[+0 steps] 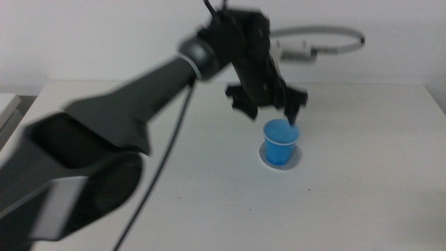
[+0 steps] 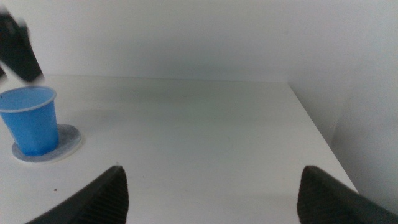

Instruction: Place an empty cup on a cup mat.

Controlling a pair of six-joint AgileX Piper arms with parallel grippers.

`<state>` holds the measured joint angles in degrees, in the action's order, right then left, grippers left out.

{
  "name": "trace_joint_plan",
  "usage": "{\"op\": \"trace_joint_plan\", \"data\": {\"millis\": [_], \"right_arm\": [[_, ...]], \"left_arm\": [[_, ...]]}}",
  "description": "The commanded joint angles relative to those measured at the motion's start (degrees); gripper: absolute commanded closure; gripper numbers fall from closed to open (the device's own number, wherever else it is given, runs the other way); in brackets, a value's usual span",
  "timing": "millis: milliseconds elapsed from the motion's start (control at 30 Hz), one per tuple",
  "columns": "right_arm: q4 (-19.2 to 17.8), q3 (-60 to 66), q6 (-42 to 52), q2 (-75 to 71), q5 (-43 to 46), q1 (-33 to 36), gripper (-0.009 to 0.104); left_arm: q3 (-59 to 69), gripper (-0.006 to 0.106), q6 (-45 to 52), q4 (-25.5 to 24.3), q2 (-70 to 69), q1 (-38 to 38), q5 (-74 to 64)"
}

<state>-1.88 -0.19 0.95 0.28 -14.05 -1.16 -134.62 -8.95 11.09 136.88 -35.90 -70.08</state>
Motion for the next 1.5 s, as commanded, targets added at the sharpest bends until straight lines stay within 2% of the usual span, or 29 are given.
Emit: {"op": "trace_joint_plan", "data": {"millis": [0,100,233,367,500,567,700,800,1000,1200,1467], "right_arm": [[-0.3,0.2,0.2,-0.3,0.4,0.1,0.002],[-0.3,0.2,0.2,-0.3,0.4,0.1,0.002],[-0.3,0.2,0.2,-0.3,0.4,0.1,0.002],[-0.3,0.2,0.2,-0.3,0.4,0.1,0.002],[-0.3,0.2,0.2,-0.3,0.4,0.1,0.002],[-0.3,0.2,0.2,-0.3,0.4,0.1,0.002],[-0.3,0.2,0.2,-0.3,0.4,0.1,0.002],[-0.3,0.2,0.2,-0.3,0.4,0.1,0.002],[-0.3,0.2,0.2,-0.3,0.4,0.1,0.002],[-0.3,0.2,0.2,-0.3,0.4,0.1,0.002],[-0.3,0.2,0.2,-0.3,0.4,0.1,0.002]], "left_arm": [[0.8,0.007,0.6,-0.7,-5.8,0.6,0.1],[7.1,0.007,1.2,-6.3,-14.3,0.2,0.1],[25.2,0.007,-0.2,-13.5,-29.6,0.1,0.1],[48.7,0.007,-4.8,-20.4,-47.4,0.9,8.0],[69.3,0.007,-6.2,-28.7,-62.7,1.3,22.6],[77.5,0.007,-9.4,-30.7,-68.2,2.5,29.2],[92.4,0.007,-13.5,-31.1,-78.5,5.7,39.6],[101.7,0.007,-14.2,-34.5,-86.5,7.8,48.4],[117.2,0.007,-13.4,-31.8,-101.9,21.1,64.3],[127.5,0.007,-13.4,-31.8,-116.8,30.6,69.0],[134.4,0.007,-13.5,-31.8,-132.9,34.3,68.9]]}}
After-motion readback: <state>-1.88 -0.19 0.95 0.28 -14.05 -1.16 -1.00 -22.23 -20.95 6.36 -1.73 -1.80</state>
